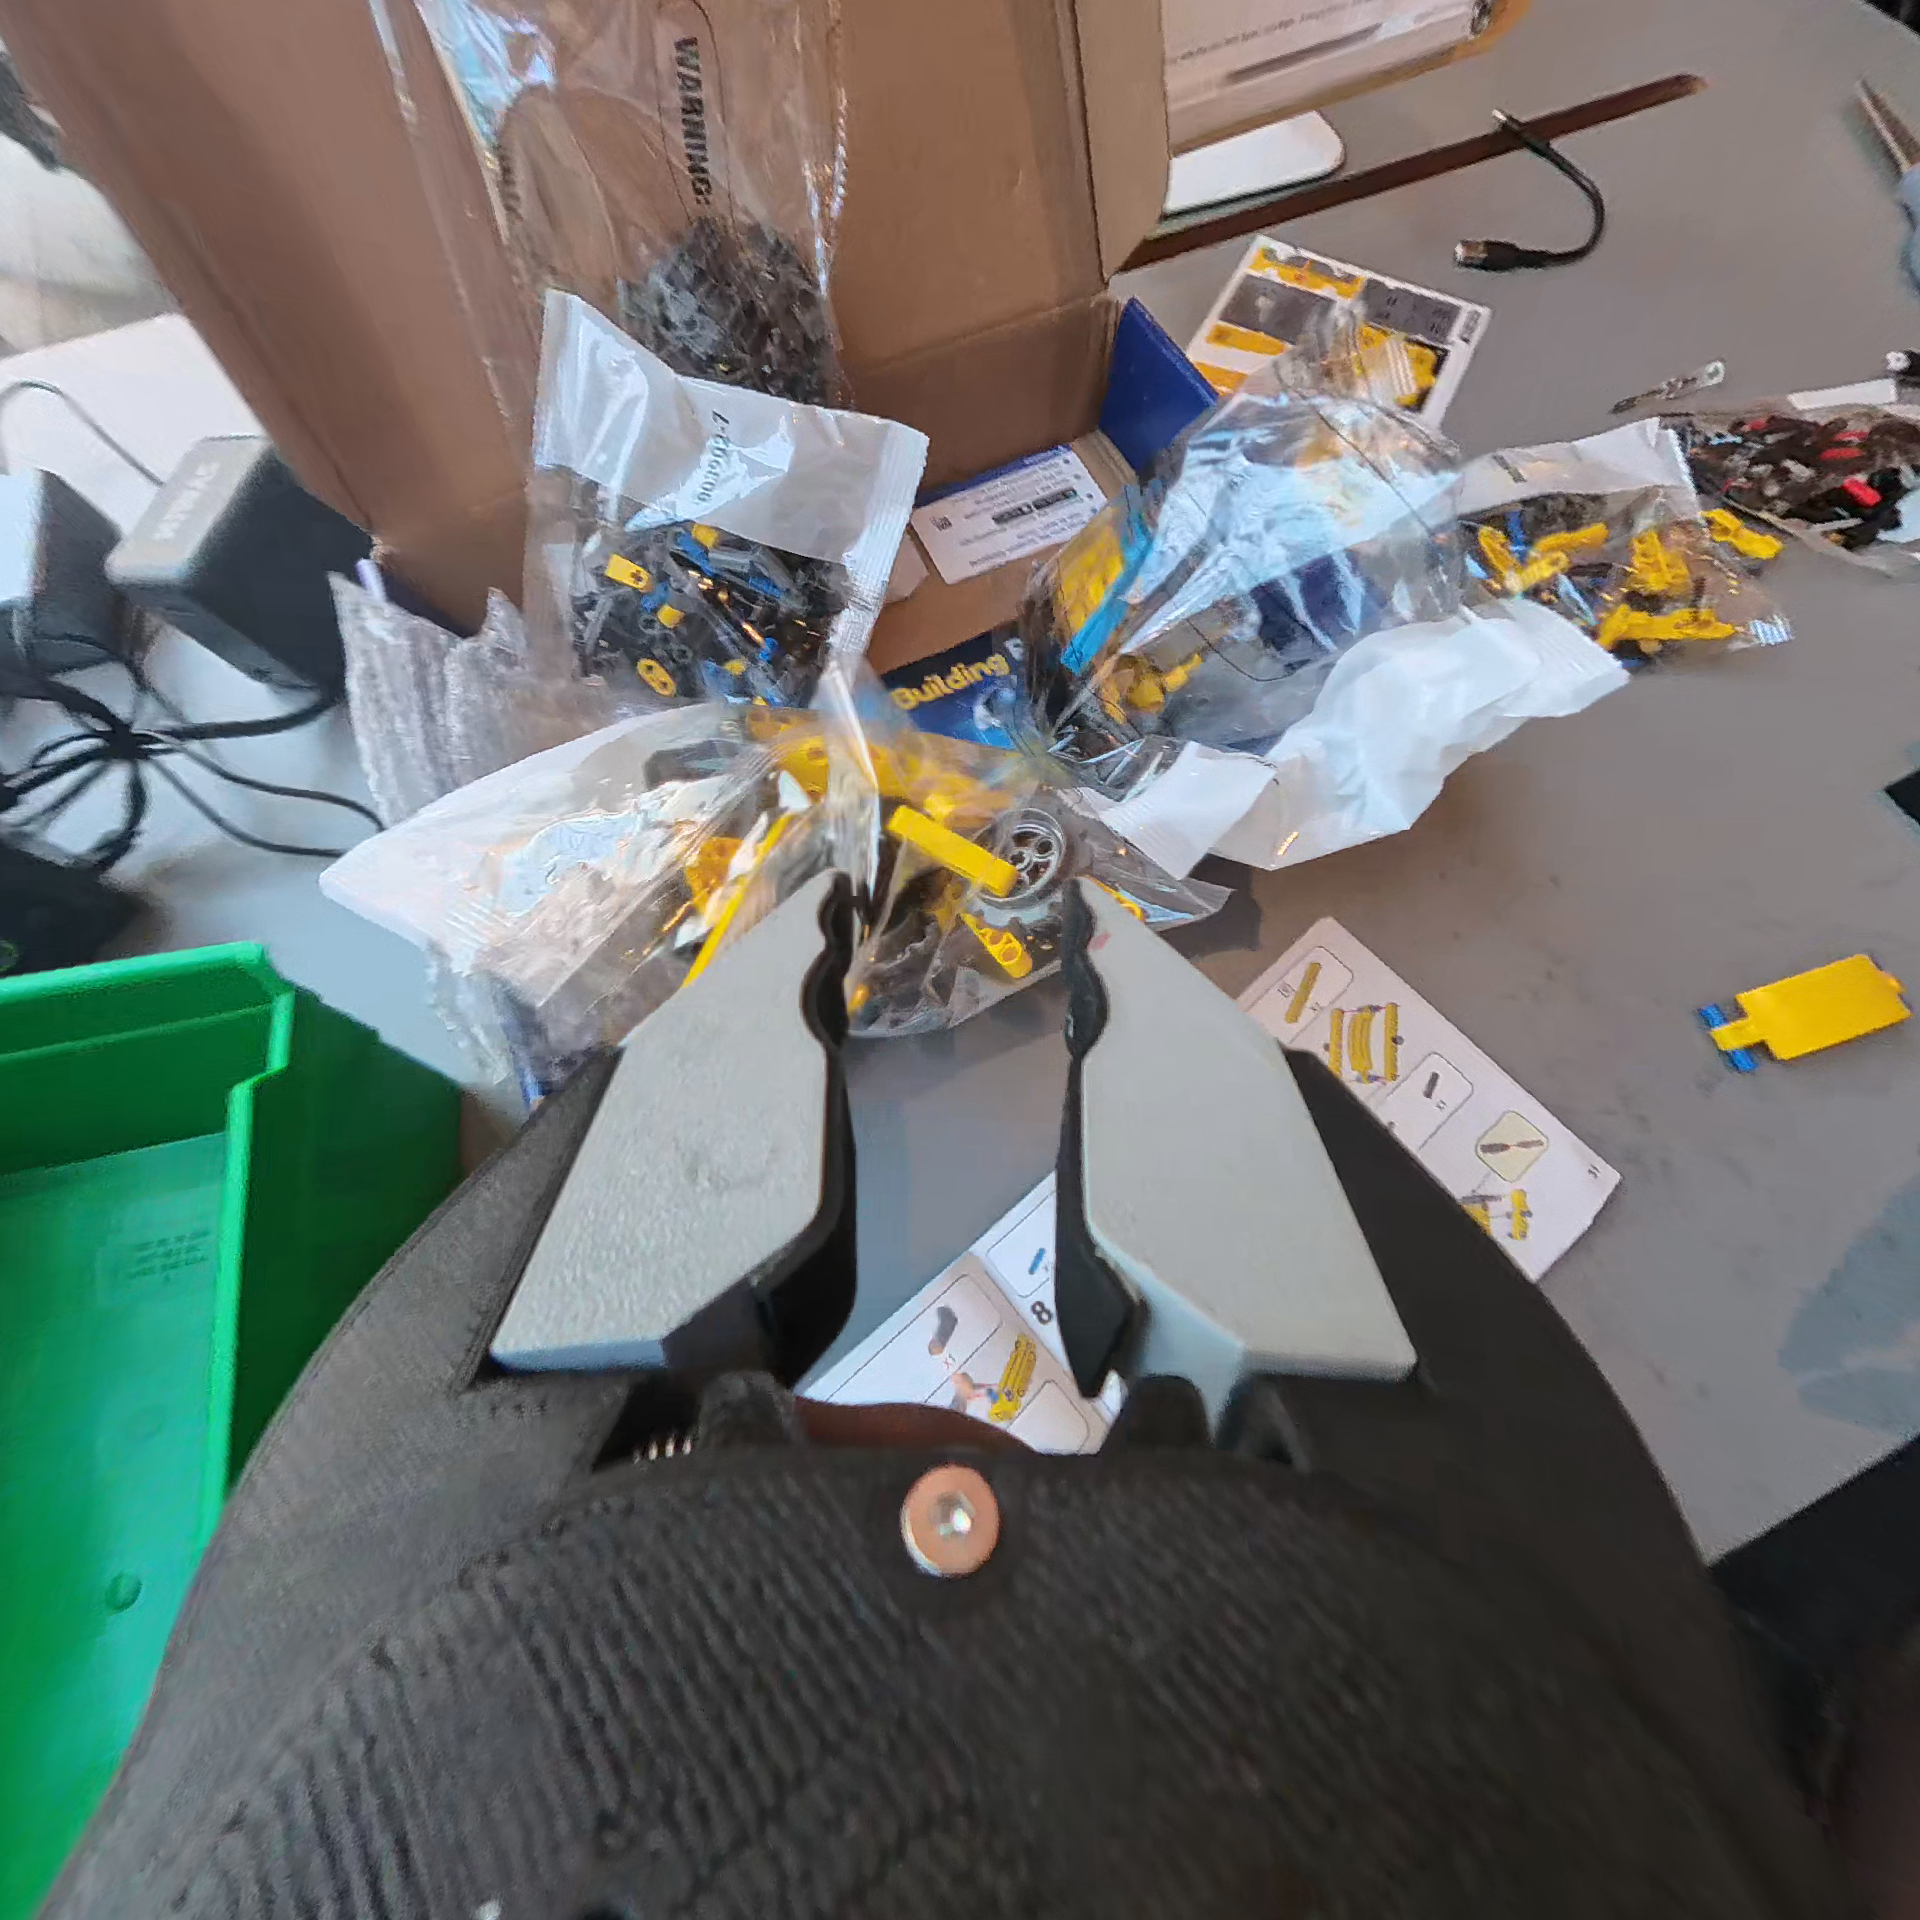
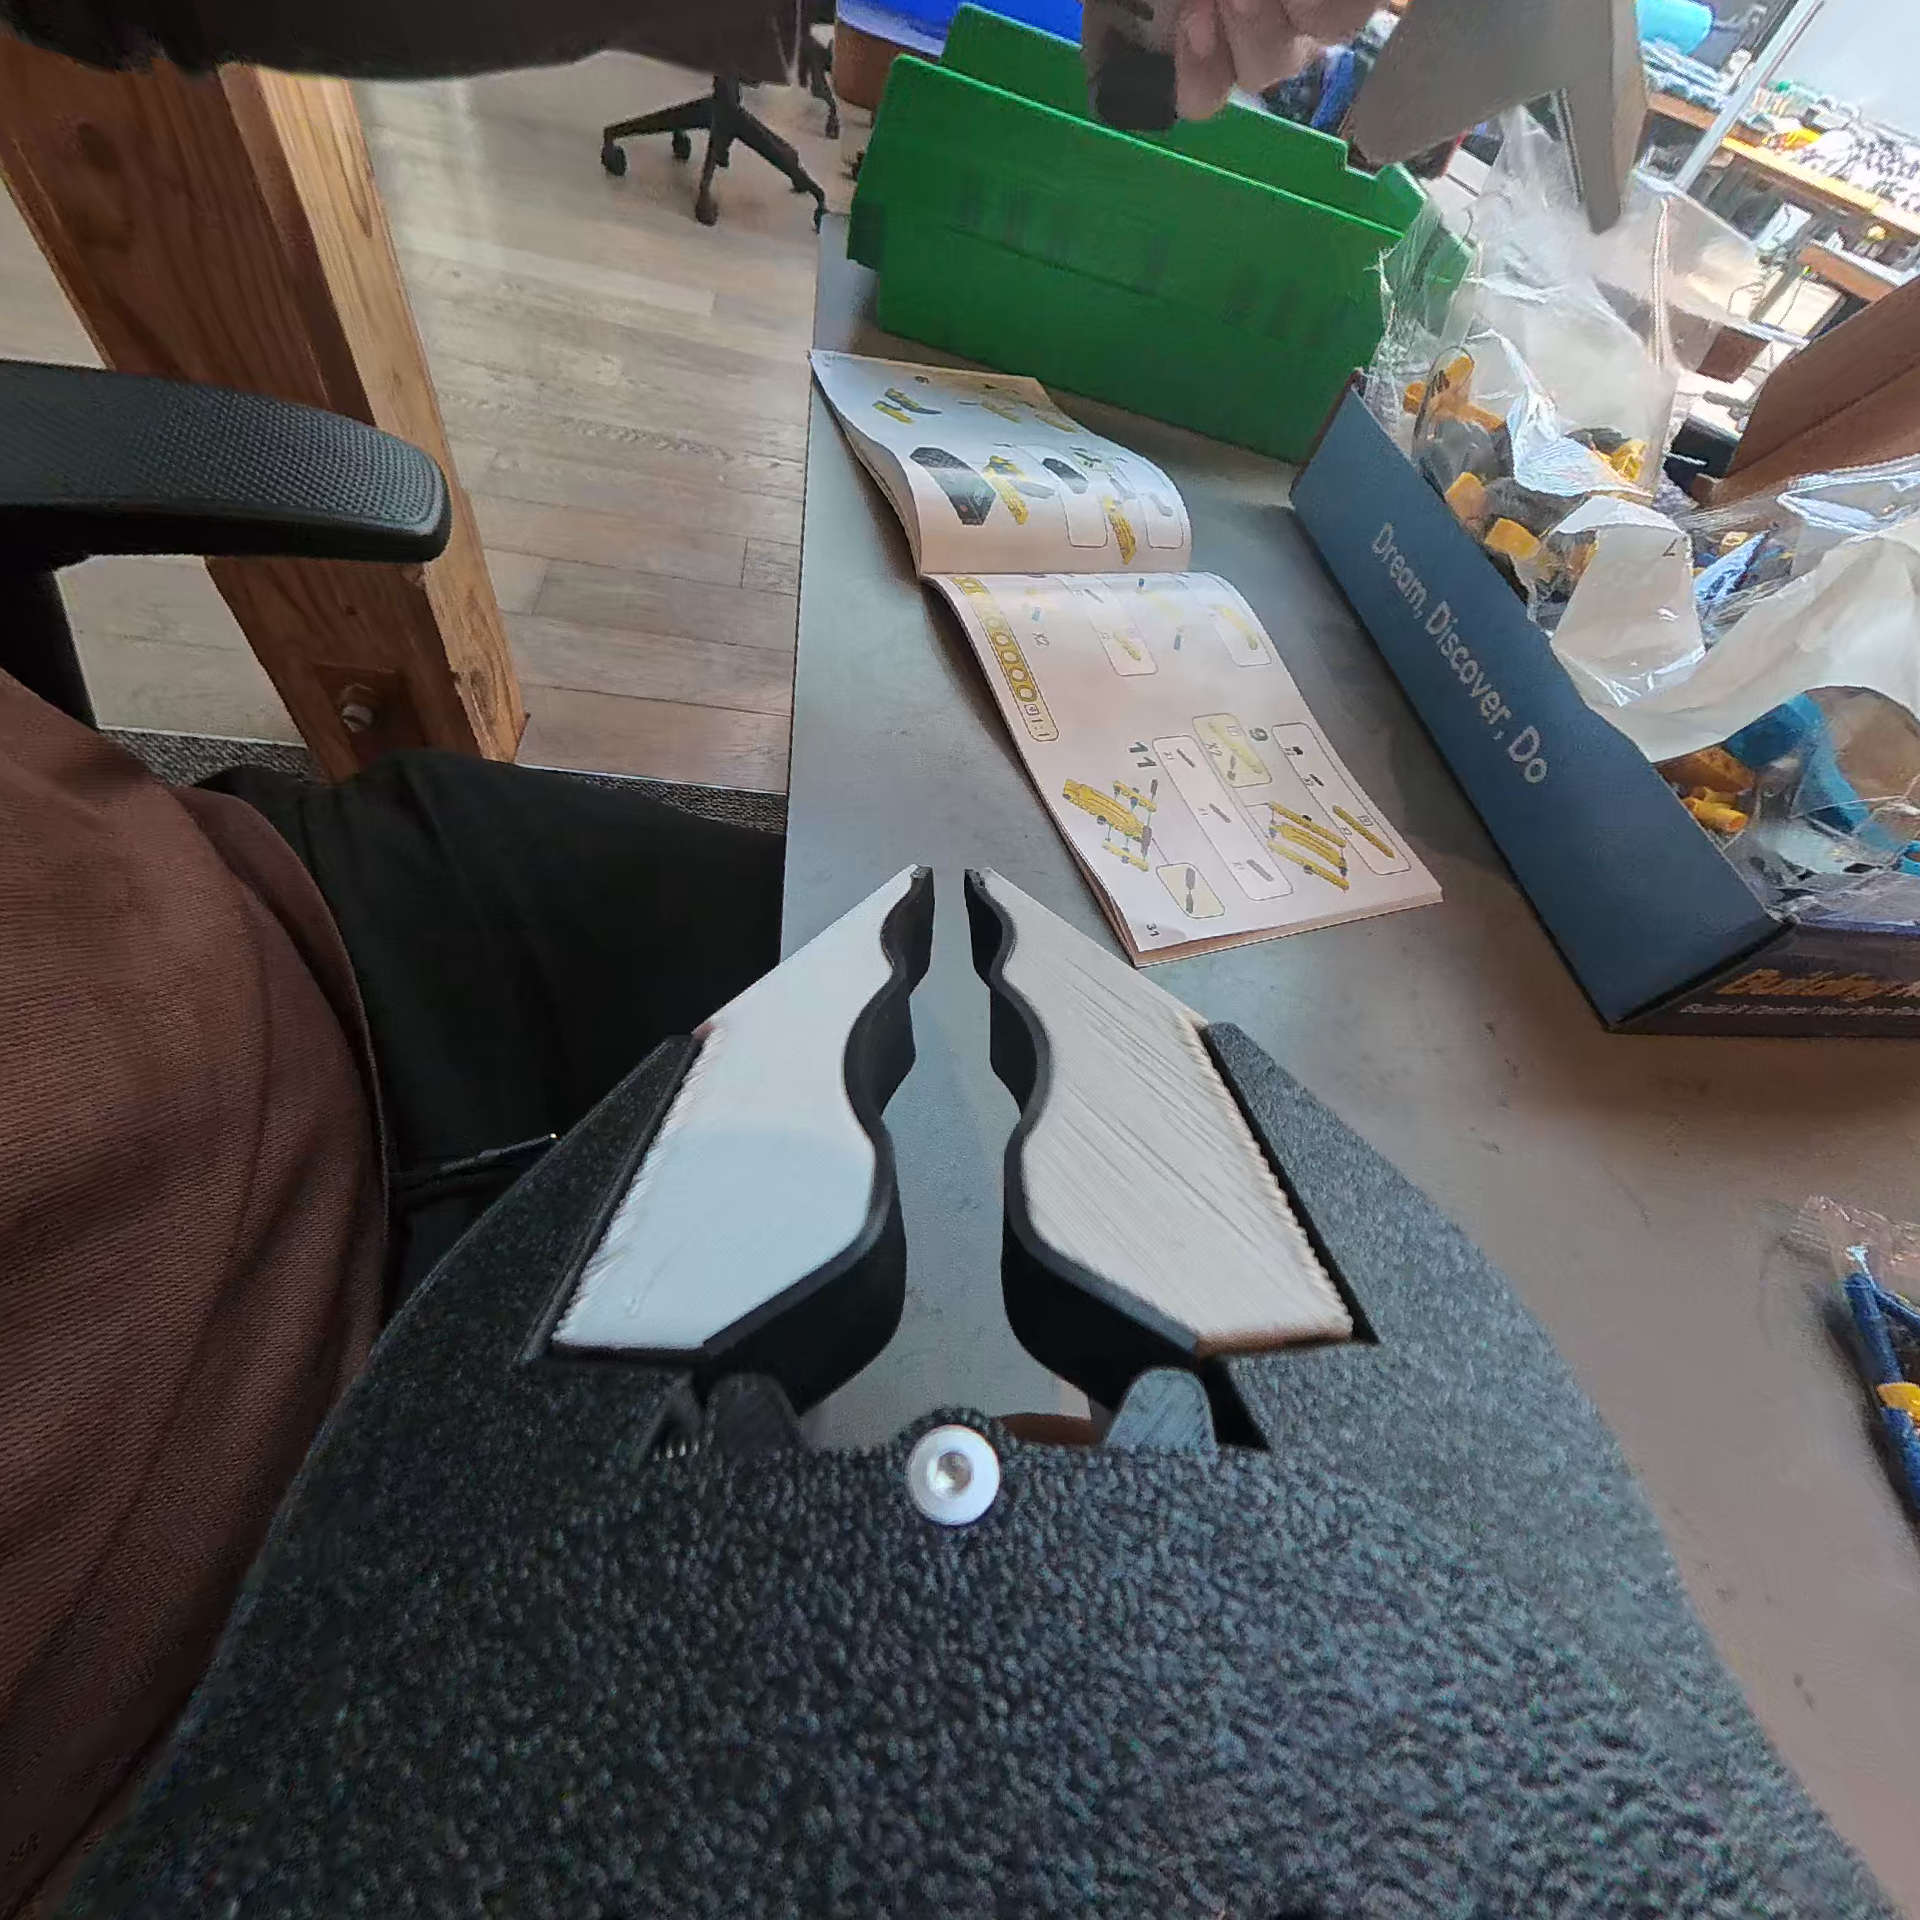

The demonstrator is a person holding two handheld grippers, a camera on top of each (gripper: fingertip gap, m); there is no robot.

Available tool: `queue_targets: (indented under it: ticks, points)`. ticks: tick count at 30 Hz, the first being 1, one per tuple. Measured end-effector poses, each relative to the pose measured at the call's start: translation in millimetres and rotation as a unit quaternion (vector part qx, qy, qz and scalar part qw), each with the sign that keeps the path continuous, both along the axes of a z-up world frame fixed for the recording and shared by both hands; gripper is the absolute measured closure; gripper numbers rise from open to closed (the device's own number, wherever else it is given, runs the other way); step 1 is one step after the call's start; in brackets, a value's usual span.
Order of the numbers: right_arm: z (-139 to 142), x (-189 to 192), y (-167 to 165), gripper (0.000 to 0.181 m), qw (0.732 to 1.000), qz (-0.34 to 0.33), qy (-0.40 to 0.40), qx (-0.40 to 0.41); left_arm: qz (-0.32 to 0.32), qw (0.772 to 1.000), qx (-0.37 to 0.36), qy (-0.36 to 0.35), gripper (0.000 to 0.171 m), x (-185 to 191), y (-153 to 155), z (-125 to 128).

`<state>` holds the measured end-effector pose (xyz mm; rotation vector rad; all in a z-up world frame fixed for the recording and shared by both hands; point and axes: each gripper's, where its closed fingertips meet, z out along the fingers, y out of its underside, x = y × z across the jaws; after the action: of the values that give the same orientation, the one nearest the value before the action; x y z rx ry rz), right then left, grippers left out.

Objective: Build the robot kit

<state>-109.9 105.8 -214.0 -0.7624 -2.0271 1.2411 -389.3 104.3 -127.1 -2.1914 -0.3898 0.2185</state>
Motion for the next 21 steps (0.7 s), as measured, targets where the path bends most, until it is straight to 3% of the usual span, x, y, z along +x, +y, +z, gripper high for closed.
queue_targets:
  ticks: [3,6,11,18,21]
  points:
    - [0.6,-0.2,0.5,0.175,1.000,-0.001,0.000,-0.003,0.055,0.995,0.029,0.081,0.136,-7.6,-18.4,20.6]
    - [0.8,-0.3,0.8,0.175,1.000,-0.001,0.000,-0.003,0.059,0.989,0.033,0.128,0.135,-3.7,-34.5,29.4]
    - [0.0,-2.7,2.7,0.175,1.000,-0.005,-0.012,-0.013,0.017,0.996,-0.006,0.085,0.109,0.9,-48.7,0.5]
    - [10.9,-12.2,13.8,0.175,0.998,-0.025,0.000,-0.053,-0.007,0.993,-0.013,0.117,0.107,-4.6,-30.2,-23.7]
    - [12.2,-18.3,18.3,0.175,0.998,-0.040,0.005,-0.056,-0.004,0.991,0.013,0.131,0.119,-7.4,-14.7,-22.3]
